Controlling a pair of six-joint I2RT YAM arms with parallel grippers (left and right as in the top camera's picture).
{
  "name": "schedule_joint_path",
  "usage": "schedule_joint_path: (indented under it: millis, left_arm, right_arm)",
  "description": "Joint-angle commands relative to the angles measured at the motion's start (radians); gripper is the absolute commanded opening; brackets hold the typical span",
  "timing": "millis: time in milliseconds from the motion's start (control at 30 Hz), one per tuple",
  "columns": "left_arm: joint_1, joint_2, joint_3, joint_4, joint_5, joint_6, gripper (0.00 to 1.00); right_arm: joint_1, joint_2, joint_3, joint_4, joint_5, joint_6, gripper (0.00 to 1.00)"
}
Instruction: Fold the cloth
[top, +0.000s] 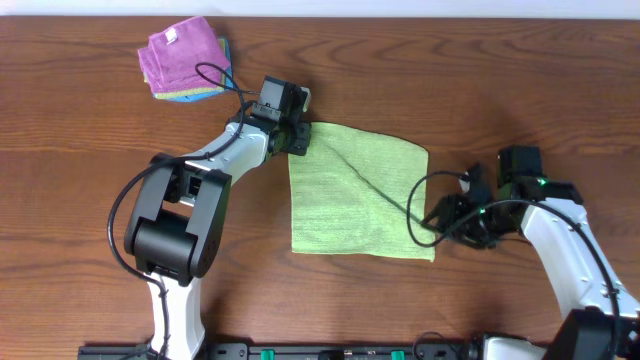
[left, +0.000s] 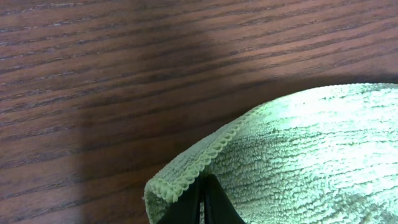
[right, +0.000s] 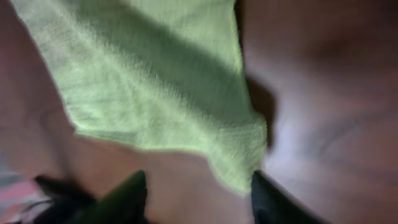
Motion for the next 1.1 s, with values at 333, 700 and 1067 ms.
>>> schedule_joint_path:
  millis: [333, 700, 1067]
  left_arm:
    - [0.001, 0.031, 0.014, -0.036, 0.026, 0.021, 0.06]
    - [0.001, 0.031, 0.014, -0.052, 0.033, 0.018, 0.06]
    - [0.001, 0.031, 0.014, -0.054, 0.058, 0.018, 0.06]
  right_arm:
    - [0.025, 0.198, 0.017, 0.340, 0.002, 0.064, 0.02]
    - [0.100, 0.291, 0.154, 0.497, 0.029, 0.080, 0.01]
    - [0.125, 0.467, 0.359, 0.389, 0.043, 0.020, 0.01]
